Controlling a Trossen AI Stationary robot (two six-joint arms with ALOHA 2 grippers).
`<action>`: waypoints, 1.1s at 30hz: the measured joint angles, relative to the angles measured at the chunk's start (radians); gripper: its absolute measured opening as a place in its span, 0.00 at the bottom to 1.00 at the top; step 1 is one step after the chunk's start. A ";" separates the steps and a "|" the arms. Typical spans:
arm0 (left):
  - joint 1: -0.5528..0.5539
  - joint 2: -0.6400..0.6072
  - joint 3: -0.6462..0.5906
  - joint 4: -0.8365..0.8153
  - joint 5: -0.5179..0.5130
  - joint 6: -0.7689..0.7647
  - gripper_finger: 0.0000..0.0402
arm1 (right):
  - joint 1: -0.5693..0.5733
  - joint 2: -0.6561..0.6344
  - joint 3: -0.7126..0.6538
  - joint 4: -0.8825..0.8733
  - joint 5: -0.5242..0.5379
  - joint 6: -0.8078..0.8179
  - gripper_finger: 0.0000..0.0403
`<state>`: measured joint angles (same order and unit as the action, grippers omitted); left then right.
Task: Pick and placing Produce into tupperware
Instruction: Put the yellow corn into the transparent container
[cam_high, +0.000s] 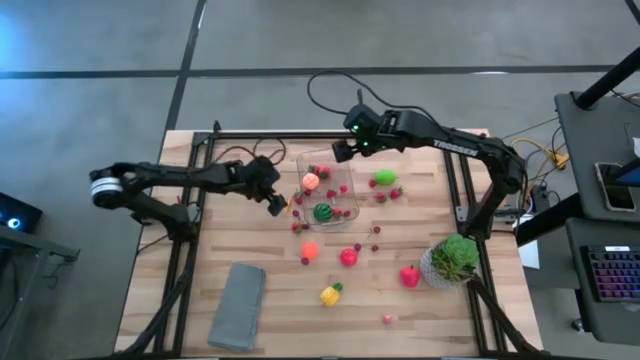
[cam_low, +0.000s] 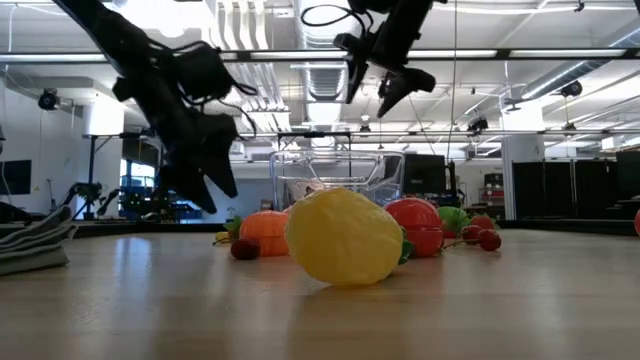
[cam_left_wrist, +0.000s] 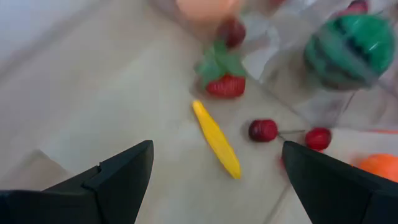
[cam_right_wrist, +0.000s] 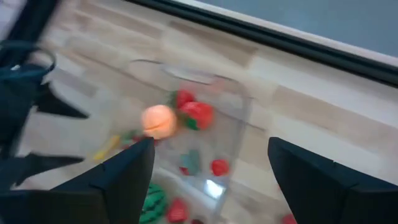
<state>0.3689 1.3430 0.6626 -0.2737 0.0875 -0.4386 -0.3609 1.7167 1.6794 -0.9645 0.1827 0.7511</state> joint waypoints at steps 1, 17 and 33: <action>-0.010 0.032 0.010 -0.004 -0.001 -0.007 0.85 | -0.003 -0.004 0.000 -0.019 0.011 0.000 0.76; -0.147 0.277 0.161 -0.075 -0.188 -0.029 0.54 | -0.004 -0.018 0.000 -0.079 0.055 0.000 0.74; -0.202 0.289 0.163 -0.086 -0.244 -0.053 0.17 | -0.004 -0.018 0.000 -0.079 0.055 -0.019 0.71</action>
<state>0.1674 1.6319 0.8258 -0.3601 -0.1562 -0.4915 -0.3653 1.6989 1.6791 -1.0439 0.2375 0.7324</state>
